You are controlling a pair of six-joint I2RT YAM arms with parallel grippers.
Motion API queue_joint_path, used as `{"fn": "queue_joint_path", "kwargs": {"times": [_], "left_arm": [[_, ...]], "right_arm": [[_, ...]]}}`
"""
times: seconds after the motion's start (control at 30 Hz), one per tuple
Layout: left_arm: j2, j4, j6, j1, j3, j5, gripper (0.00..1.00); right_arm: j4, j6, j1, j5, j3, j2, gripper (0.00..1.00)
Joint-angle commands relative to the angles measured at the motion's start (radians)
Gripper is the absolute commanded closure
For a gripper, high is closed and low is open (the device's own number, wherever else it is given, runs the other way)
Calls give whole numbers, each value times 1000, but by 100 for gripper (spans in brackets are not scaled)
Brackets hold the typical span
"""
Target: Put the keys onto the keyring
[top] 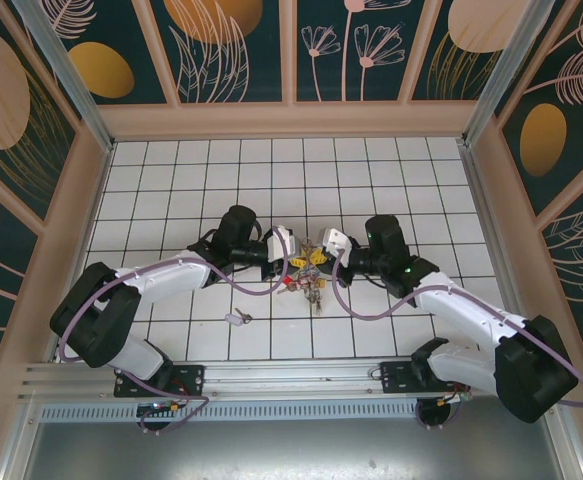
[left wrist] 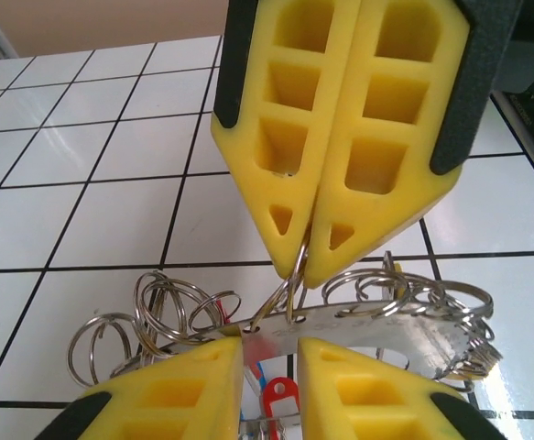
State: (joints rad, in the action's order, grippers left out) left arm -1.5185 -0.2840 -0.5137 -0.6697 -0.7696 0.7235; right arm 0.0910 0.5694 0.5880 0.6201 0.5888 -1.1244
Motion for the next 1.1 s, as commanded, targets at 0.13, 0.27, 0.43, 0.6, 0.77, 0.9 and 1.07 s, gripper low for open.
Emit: {"fn": "queue_joint_path", "kwargs": {"times": [0.13,0.27,0.43,0.6,0.77,0.9,1.07], "left_arm": [[24,-127,75,-16,12,27,70],[33,-155,91,-15,25,16,64],[55,-207,125,-16,43,6,62],[75,-271,159,-16,78,-14,62],[82,-176,80,-15,69,-26,62],[69,-106,31,-16,53,-54,65],[52,-55,4,-16,30,-81,68]], "right_arm": [[13,67,28,13,59,-26,100],[4,79,31,-4,63,-29,100],[11,80,34,-29,63,-32,100],[5,82,37,-48,64,-34,100],[-13,105,37,-54,71,-25,100],[-18,107,38,-44,75,-25,100],[-18,107,39,-41,81,-27,100]]}}
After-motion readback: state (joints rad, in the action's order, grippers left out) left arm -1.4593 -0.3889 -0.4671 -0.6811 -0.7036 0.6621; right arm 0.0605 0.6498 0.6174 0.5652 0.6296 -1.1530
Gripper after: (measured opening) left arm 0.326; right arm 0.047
